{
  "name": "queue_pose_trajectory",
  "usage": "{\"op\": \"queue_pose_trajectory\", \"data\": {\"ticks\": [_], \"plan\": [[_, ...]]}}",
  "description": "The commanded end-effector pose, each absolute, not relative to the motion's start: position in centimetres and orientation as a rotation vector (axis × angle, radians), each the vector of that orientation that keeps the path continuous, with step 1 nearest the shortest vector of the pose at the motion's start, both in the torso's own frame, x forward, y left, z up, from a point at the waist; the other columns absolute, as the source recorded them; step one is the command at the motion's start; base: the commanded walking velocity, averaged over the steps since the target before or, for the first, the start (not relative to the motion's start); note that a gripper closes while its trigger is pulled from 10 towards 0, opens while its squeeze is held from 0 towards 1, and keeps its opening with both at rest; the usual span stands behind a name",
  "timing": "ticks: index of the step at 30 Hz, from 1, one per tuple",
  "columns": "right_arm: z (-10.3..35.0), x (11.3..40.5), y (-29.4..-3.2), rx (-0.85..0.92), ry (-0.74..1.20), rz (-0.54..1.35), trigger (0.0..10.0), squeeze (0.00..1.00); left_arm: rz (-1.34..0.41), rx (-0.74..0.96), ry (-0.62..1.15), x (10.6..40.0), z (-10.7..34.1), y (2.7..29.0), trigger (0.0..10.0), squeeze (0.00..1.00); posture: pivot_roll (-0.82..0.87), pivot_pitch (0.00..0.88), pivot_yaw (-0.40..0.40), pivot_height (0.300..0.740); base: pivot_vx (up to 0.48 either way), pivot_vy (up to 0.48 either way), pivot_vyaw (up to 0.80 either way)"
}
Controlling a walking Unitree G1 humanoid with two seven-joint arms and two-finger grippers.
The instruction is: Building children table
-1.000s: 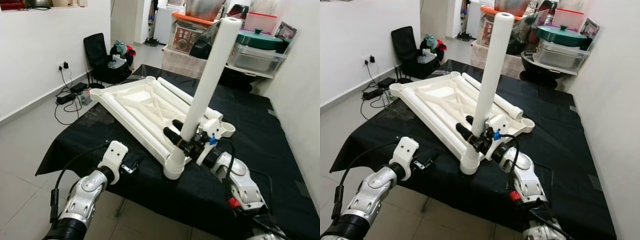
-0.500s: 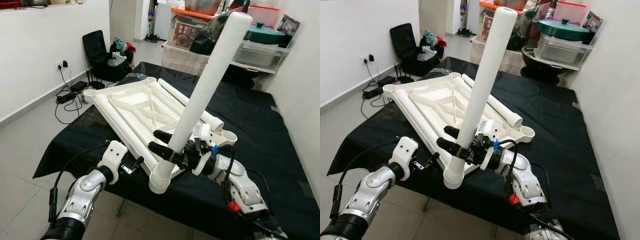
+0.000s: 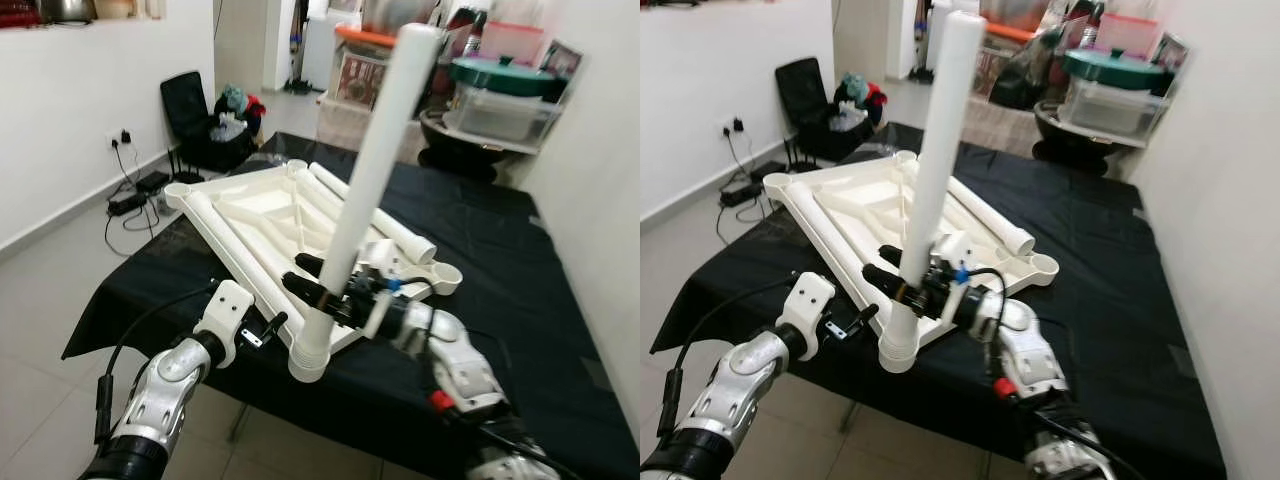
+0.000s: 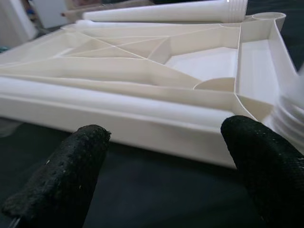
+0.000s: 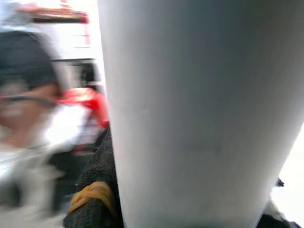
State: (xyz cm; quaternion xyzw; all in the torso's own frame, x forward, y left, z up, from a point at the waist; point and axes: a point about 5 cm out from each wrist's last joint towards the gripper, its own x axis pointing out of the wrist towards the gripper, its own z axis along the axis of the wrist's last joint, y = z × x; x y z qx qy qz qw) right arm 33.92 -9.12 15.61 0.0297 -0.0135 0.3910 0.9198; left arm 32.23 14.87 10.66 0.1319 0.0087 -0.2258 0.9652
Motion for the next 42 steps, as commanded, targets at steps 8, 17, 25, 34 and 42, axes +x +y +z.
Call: {"op": "queue_pose_trajectory", "data": {"ticks": [8, 17, 25, 34, 42], "plan": [[7.0, 32.7, -16.8, 0.127, 0.326, -0.082, 10.0, 0.0, -0.466, 0.253, 0.025, 32.1, 10.3, 14.5, 10.0, 0.0, 0.07, 0.0, -0.118, 0.74, 0.0, 0.0, 0.0], [5.8, 31.6, -17.9, 0.12, 0.352, -0.322, 10.0, 0.0, -0.448, 0.254, 0.028, 32.2, 10.3, 14.5, 10.0, 0.0, 0.07, 0.0, -0.119, 0.74, 0.0, 0.0, 0.0], [6.2, 31.6, -17.4, 0.061, 0.31, -0.347, 10.0, 0.0, -0.434, 0.256, 0.03, 32.1, 10.2, 14.7, 10.0, 0.0, 0.07, 0.0, -0.119, 0.74, 0.0, 0.0, 0.0], [7.3, 31.5, -17.7, -0.028, 0.227, -0.423, 10.0, 0.0, -0.393, 0.261, 0.03, 32.4, 10.3, 15.0, 10.0, 0.0, 0.06, 0.0, -0.119, 0.74, 0.0, 0.0, 0.0], [10.3, 32.8, -17.2, 0.042, 0.074, -0.295, 10.0, 0.0, -0.337, 0.222, 0.0, 32.9, 11.1, 15.6, 10.0, 0.0, 0.06, 0.0, -0.114, 0.74, 0.0, 0.0, 0.0]]}}
